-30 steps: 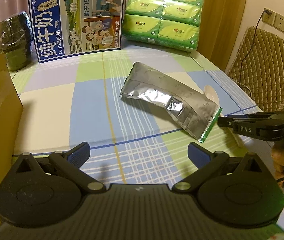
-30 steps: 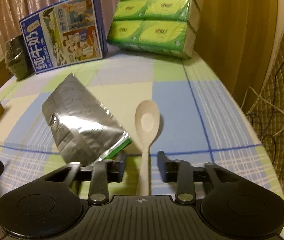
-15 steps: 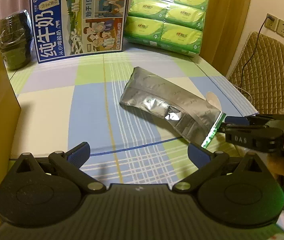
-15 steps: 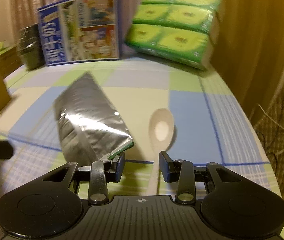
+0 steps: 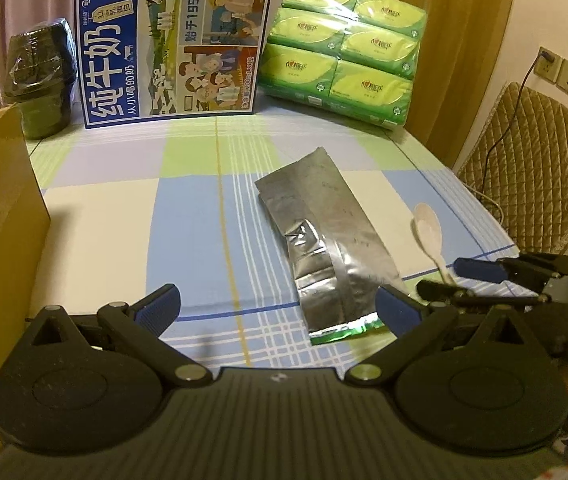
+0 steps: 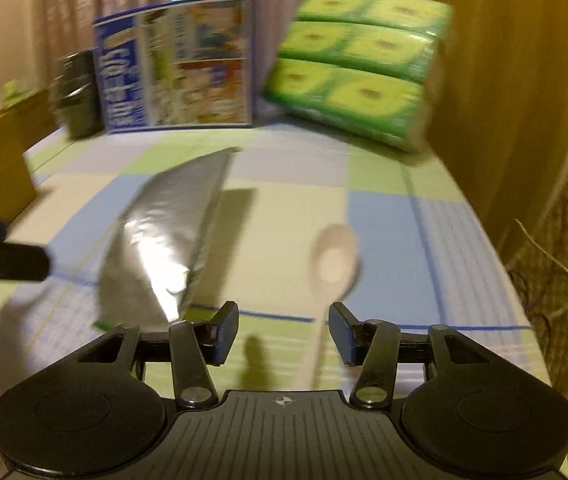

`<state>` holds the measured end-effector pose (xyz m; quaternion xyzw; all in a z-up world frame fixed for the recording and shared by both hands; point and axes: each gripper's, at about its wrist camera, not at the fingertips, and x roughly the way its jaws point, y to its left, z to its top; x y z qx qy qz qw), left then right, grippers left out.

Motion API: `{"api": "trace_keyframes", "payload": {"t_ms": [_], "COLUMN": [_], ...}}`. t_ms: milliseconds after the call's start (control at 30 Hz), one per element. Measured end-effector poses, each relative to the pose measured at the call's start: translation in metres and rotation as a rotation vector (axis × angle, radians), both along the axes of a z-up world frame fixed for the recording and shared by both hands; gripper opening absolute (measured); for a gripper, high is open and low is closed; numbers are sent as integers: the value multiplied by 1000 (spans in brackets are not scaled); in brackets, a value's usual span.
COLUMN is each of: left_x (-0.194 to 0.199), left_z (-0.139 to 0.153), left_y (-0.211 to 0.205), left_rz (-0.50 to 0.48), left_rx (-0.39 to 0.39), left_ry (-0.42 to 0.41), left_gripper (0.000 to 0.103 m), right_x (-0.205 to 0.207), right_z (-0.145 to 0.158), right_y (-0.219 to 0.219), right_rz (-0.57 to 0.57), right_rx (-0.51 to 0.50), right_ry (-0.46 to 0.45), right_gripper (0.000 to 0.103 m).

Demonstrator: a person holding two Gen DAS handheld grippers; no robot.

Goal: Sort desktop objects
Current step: 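Grasp the silver foil bag with the left tool while the right holds the spoon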

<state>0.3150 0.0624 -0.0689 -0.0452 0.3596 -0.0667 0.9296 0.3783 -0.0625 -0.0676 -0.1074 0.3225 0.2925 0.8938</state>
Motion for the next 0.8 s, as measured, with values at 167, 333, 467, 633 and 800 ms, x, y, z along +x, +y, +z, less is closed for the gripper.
{"api": "trace_keyframes", "payload": {"t_ms": [167, 333, 467, 633, 800], "left_x": [9, 24, 37, 46, 54], "left_z": [-2, -6, -9, -12, -18], "left_y": [-4, -8, -11, -17, -22], "left_rz": [-9, -3, -7, -21, -29], "left_rx": [3, -9, -41, -27, -12], "left_ry": [2, 4, 14, 13, 18], "left_gripper": [102, 102, 102, 102, 102], "right_x": [20, 33, 42, 51, 57], "right_z": [-4, -2, -6, -12, -15], "right_y": [-7, -5, 1, 6, 6], "right_rz": [-51, -63, -59, -72, -92], "right_rx": [43, 78, 79, 71, 60], "right_ry": [18, 10, 2, -5, -9], "right_gripper": [48, 48, 48, 48, 48]}}
